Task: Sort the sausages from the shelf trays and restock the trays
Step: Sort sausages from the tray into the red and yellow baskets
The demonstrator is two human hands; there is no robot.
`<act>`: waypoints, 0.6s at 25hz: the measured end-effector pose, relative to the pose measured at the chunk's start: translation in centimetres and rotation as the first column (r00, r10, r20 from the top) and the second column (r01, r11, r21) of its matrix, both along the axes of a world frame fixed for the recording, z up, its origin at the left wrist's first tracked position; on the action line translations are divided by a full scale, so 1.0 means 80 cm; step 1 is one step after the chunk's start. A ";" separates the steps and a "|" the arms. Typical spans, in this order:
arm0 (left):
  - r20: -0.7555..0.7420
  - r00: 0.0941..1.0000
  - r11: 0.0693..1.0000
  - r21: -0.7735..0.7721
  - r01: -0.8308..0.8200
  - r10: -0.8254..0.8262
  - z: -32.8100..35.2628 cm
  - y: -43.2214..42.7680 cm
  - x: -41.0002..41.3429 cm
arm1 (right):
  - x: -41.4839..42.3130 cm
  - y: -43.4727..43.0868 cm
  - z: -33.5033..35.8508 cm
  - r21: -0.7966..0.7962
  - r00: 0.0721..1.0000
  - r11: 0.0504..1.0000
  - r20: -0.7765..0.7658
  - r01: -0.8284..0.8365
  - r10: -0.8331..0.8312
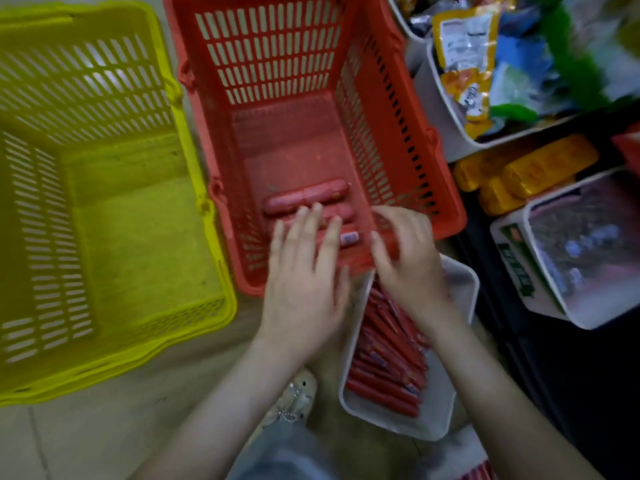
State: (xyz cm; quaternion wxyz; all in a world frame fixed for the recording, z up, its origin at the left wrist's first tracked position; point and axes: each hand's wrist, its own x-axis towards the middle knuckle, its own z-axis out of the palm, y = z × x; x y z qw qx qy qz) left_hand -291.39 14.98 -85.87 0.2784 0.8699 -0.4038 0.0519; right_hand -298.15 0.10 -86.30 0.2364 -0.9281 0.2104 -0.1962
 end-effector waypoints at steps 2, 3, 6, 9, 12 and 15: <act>-0.001 0.977 0.971 -0.106 0.213 -0.215 -0.016 -0.006 -0.055 | -0.063 -0.002 -0.025 0.027 0.972 0.972 -0.024 0.233 -0.232; -0.007 0.949 0.946 -0.083 0.313 -0.315 -0.032 -0.004 -0.078 | -0.094 -0.003 -0.049 0.099 0.945 0.946 -0.143 0.308 -0.292; -0.158 0.881 0.857 0.209 0.472 -0.447 -0.094 0.011 -0.123 | -0.172 0.011 -0.116 0.286 0.702 0.875 -0.707 0.391 -0.083; -0.379 0.872 0.779 0.425 0.460 -0.309 -0.122 0.022 -0.123 | -0.201 0.027 -0.153 0.196 0.543 0.936 -0.840 0.292 0.007; -0.402 0.866 0.749 0.464 0.473 -0.297 -0.132 0.024 -0.114 | -0.194 0.023 -0.155 0.147 0.561 0.956 -0.827 0.252 -0.021; -0.428 0.864 0.745 0.479 0.464 -0.264 -0.135 0.014 -0.104 | -0.189 0.008 -0.157 0.270 0.564 0.890 -0.826 0.368 0.017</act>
